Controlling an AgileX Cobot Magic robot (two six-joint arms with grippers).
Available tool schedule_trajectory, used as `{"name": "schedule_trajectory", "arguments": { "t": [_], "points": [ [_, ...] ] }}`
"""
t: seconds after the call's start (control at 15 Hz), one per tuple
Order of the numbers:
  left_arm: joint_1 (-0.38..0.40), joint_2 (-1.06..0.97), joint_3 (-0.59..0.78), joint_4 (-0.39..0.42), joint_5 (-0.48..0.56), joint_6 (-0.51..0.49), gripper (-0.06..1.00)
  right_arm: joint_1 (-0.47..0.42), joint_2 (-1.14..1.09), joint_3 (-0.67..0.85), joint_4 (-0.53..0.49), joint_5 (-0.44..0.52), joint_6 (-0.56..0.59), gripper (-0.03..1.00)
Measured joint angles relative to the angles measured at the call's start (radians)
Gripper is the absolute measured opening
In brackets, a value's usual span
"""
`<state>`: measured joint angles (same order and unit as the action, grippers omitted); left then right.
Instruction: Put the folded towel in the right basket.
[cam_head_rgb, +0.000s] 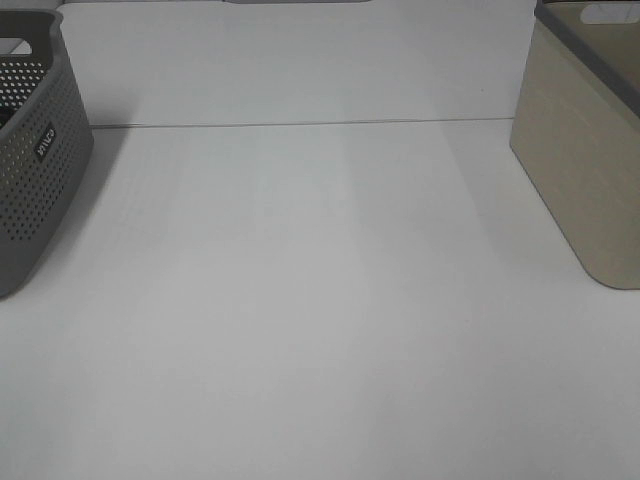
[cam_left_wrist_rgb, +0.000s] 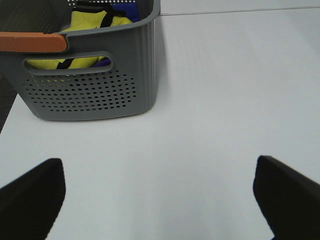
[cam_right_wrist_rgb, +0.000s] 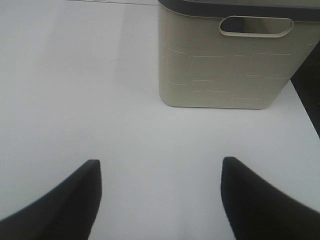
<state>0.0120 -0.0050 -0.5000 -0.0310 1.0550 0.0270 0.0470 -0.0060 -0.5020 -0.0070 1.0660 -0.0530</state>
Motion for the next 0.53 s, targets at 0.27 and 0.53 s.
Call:
{"name": "schedule_trajectory", "arguments": {
  "t": [0.27, 0.53],
  "points": [
    [0.000, 0.000, 0.000, 0.000, 0.000, 0.000, 0.97, 0.000, 0.000, 0.000, 0.000, 0.000, 0.000, 0.65],
    [0.000, 0.000, 0.000, 0.000, 0.000, 0.000, 0.97, 0.000, 0.000, 0.000, 0.000, 0.000, 0.000, 0.65]
  ]
}}
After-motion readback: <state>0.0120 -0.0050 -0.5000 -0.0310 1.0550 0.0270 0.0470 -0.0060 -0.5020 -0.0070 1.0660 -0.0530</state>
